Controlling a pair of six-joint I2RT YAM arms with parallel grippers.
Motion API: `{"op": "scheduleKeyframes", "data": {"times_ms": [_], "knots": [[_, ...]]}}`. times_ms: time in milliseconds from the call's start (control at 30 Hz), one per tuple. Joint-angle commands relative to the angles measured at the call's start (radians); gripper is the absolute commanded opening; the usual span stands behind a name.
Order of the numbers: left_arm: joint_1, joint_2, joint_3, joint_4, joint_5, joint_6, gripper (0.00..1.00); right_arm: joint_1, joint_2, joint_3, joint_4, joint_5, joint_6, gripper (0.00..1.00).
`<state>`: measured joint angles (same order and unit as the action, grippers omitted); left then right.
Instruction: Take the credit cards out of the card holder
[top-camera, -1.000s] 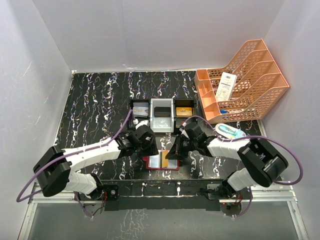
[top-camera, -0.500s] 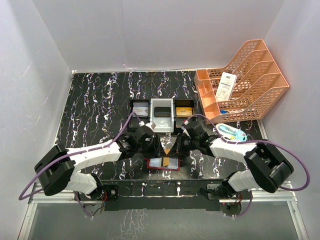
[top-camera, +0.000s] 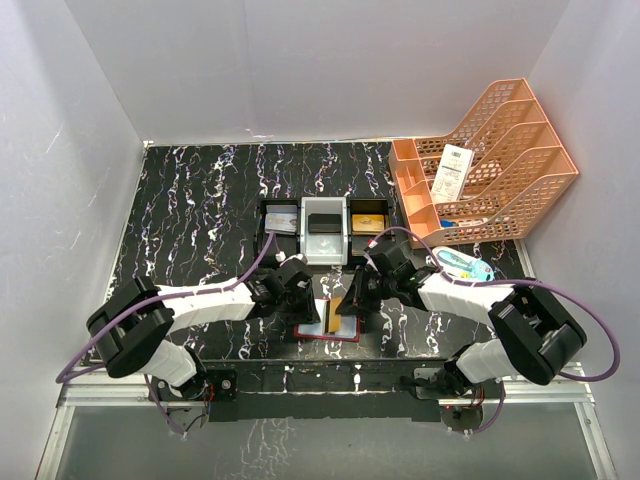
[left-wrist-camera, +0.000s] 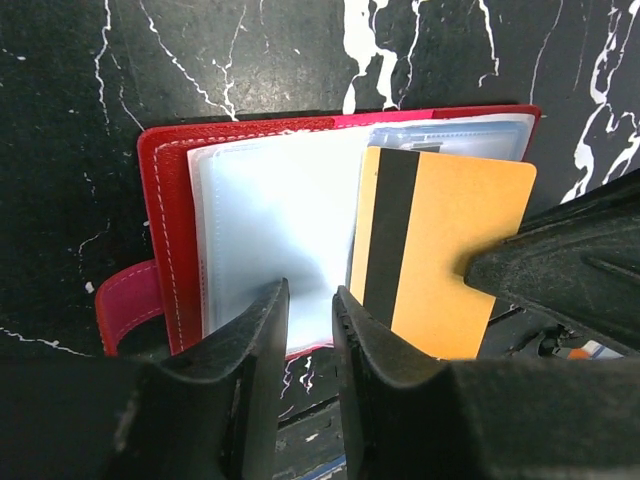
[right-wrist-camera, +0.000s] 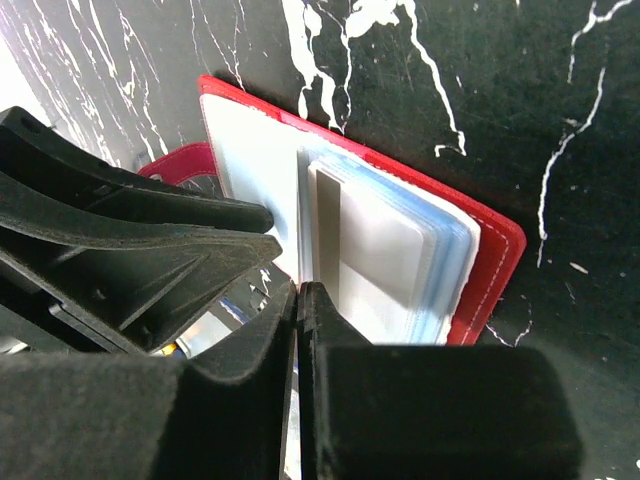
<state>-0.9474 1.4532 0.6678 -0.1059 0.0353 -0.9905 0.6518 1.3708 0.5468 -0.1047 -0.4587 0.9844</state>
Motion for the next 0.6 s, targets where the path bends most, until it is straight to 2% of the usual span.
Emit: {"op": "scheduleKeyframes", "data": {"times_ms": [0,67,200,567], "knots": [[0.002,0.018,0.009,-0.085,-0.061,0.044,0.23,0.000,0.017,0.041,0.004,0.011,-0.035,0.06],[0.001,0.032,0.008,-0.073,-0.049,0.055,0.21,0.002,0.025,0.016,0.059,-0.003,-0.014,0.13],[0.002,0.047,0.005,-0.069,-0.035,0.059,0.18,0.002,0.041,-0.033,0.162,-0.021,0.055,0.21],[0.001,0.042,0.000,-0.066,-0.027,0.058,0.17,0.008,0.052,-0.057,0.227,-0.029,0.102,0.24]]}}
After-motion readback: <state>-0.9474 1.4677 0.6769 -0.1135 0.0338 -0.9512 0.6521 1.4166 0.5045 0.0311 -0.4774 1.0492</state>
